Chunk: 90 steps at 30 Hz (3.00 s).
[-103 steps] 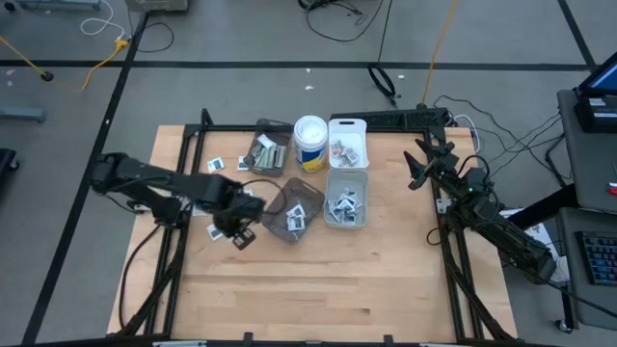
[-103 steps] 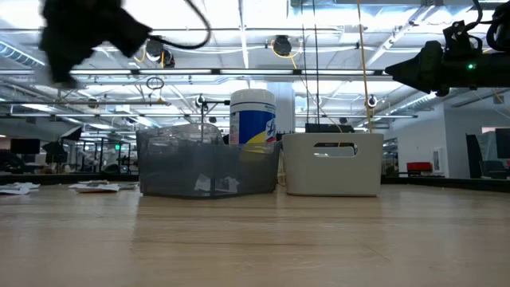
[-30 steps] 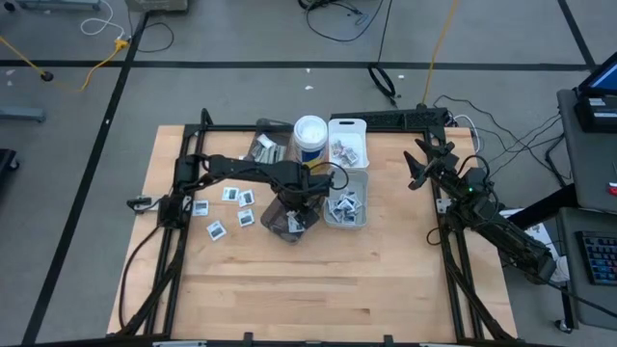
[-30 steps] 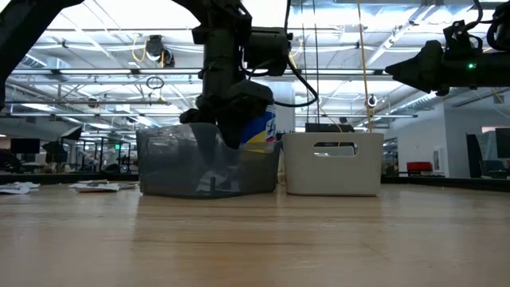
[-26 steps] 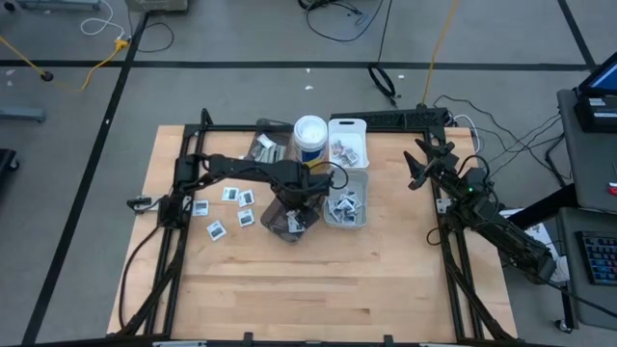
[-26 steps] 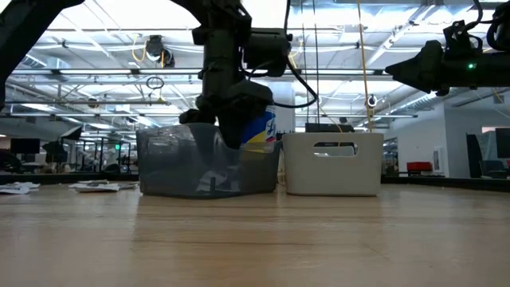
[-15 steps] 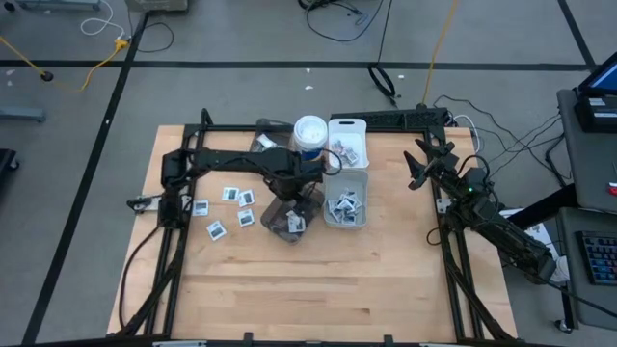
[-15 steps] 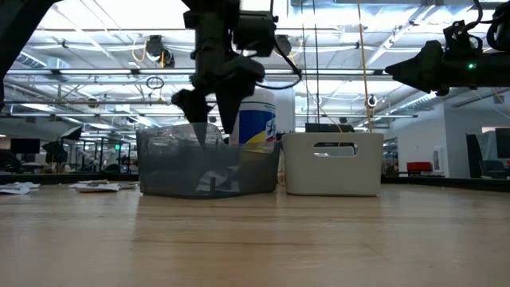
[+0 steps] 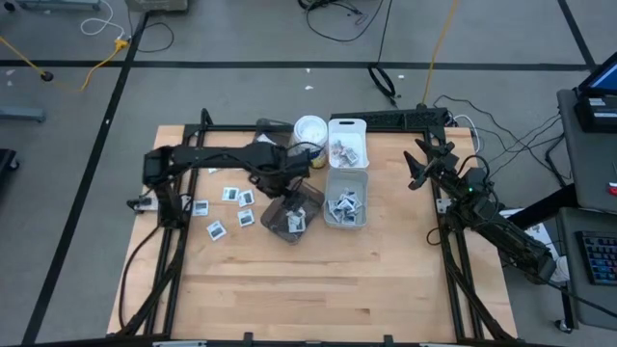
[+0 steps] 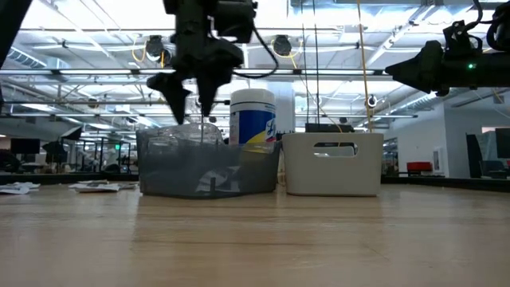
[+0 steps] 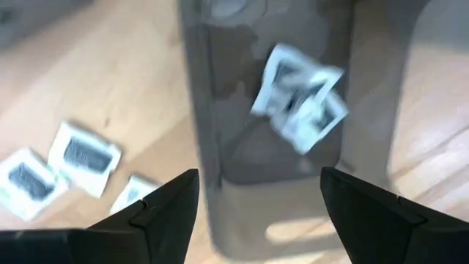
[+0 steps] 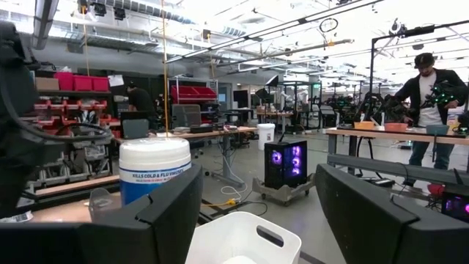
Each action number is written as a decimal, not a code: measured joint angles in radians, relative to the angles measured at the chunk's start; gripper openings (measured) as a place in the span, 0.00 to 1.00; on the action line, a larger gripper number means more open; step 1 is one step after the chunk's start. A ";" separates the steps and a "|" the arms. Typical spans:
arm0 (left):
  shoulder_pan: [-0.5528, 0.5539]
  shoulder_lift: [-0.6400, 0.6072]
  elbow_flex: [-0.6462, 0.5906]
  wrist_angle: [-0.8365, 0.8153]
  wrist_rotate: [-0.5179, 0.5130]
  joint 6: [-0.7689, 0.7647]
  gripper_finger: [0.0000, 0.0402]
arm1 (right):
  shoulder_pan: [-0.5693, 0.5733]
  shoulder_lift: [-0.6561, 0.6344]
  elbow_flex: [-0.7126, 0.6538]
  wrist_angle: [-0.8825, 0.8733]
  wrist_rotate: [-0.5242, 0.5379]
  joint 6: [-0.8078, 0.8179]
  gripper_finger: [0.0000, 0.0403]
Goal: Pick & Place First Aid Supplies
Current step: Put the towelette pack into the bottom black bin
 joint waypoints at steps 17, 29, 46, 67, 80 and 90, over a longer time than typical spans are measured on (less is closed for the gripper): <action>-0.086 -0.444 -0.501 0.040 0.000 -0.266 0.71 | 0.000 0.000 0.000 0.000 0.000 0.000 0.65; -0.183 -0.687 -0.752 0.030 0.067 -0.565 0.68 | 0.000 0.000 0.000 0.000 0.000 0.000 0.65; -0.237 -0.637 -0.877 0.169 0.124 -0.741 0.68 | 0.000 0.000 0.000 0.000 0.000 0.000 0.65; -0.245 -0.602 -1.074 0.354 0.107 -0.696 0.68 | 0.000 0.000 0.000 0.000 0.000 0.000 0.65; -0.244 -0.603 -1.078 0.346 0.107 -0.695 0.20 | 0.000 0.000 0.000 0.000 0.000 0.000 0.65; -0.244 -0.603 -1.079 0.344 0.112 -0.671 0.02 | 0.000 0.000 0.000 0.000 0.000 0.000 0.65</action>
